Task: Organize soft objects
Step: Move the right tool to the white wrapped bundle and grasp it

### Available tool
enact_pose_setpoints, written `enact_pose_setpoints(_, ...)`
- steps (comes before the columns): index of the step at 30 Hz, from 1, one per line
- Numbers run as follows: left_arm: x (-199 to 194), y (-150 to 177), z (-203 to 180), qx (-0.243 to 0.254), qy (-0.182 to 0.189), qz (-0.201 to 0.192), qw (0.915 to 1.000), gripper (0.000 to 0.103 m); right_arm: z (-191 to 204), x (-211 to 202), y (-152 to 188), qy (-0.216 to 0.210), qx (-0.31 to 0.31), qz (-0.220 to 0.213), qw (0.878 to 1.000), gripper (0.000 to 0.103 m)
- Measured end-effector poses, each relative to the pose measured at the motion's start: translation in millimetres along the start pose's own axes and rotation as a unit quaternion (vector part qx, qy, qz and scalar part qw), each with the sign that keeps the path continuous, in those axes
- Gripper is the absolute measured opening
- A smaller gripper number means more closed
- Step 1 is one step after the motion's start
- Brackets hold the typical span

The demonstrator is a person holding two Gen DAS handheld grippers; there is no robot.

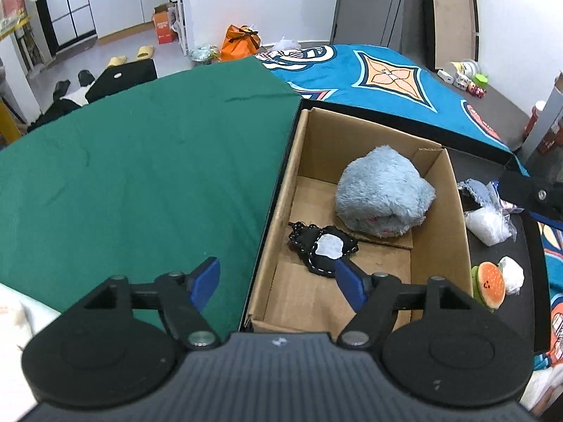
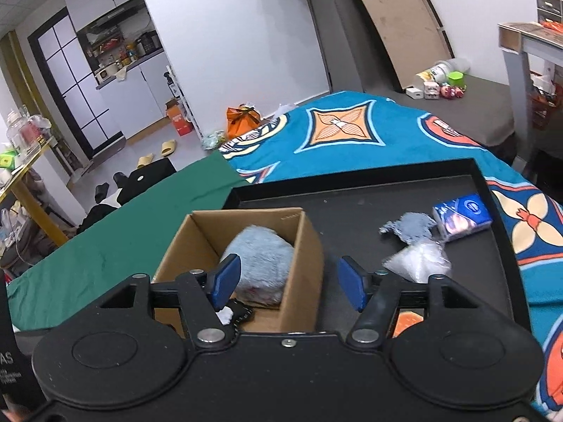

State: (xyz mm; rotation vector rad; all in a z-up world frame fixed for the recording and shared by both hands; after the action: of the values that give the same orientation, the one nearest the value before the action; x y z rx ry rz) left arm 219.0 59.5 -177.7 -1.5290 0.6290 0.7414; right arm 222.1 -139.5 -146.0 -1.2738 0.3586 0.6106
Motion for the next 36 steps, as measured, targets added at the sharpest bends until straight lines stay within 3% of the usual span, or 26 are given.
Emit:
enact_pose_setpoints(10,-2.8,1.0,-15.5,0.031,-0.036,0.004,0.9989,0.076,-35.3,-7.3,10.8,0.01,0.018,0.008,1.0,0.07)
enact_pose_setpoints(36,8.4,-0.9,-53.1,0.107,-0.097,0.021,0.9893,0.078,-105.6,0.7,60.9,0.044,0.068,0.052,0.995,0.072)
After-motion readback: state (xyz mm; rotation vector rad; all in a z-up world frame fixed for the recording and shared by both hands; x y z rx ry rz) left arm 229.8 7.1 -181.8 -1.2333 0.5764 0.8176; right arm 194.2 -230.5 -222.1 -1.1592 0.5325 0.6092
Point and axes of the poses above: each gripper's, at about its wrist camera, not at the fingertips, and x roughly the way its jaws point, z to its left, y to its underside, the point moved 4 cm from there along x, roughly the way its jaws point, and after that the axes turned 6 degrees about -z, right-handed, at the moved point
